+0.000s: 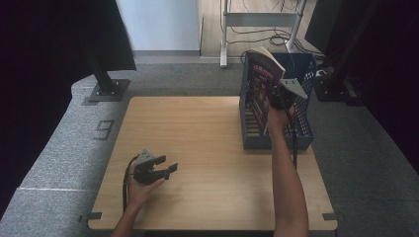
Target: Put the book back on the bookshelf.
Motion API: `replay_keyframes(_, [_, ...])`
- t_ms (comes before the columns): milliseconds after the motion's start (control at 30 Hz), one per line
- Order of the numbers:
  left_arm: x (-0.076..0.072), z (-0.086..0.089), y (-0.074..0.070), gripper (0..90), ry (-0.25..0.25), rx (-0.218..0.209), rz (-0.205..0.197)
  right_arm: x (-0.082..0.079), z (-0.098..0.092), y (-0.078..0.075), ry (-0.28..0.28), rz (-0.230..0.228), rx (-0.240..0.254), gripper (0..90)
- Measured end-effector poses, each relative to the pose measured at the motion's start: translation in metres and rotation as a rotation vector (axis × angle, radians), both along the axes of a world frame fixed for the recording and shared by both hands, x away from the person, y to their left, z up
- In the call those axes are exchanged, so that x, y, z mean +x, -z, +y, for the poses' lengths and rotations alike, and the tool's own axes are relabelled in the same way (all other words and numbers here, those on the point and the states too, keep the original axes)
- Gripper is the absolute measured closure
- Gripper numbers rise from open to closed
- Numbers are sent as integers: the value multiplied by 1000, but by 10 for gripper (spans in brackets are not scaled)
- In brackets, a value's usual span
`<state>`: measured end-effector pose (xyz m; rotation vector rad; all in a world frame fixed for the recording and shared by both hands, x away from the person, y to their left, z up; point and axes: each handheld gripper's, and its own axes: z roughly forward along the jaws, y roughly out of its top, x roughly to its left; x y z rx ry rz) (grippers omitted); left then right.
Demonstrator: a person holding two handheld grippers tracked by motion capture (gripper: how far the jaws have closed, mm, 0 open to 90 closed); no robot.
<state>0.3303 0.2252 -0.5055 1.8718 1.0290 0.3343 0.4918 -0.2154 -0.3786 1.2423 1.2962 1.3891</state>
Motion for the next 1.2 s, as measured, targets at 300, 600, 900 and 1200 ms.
replay_keyframes(300, [0,0,1,348,-8,0,-1,4,9,19,-8,22,-25,817])
replay_keyframes(600, [0,-3,2,354,-7,1,-1,3,8,37,-6,44,-22,817])
replay_keyframes(900, [-1,-3,3,358,-13,0,-5,-3,13,48,-6,54,-20,815])
replay_keyframes(1200, [-2,-7,2,359,-1,-4,-3,-19,14,52,18,113,-42,802])
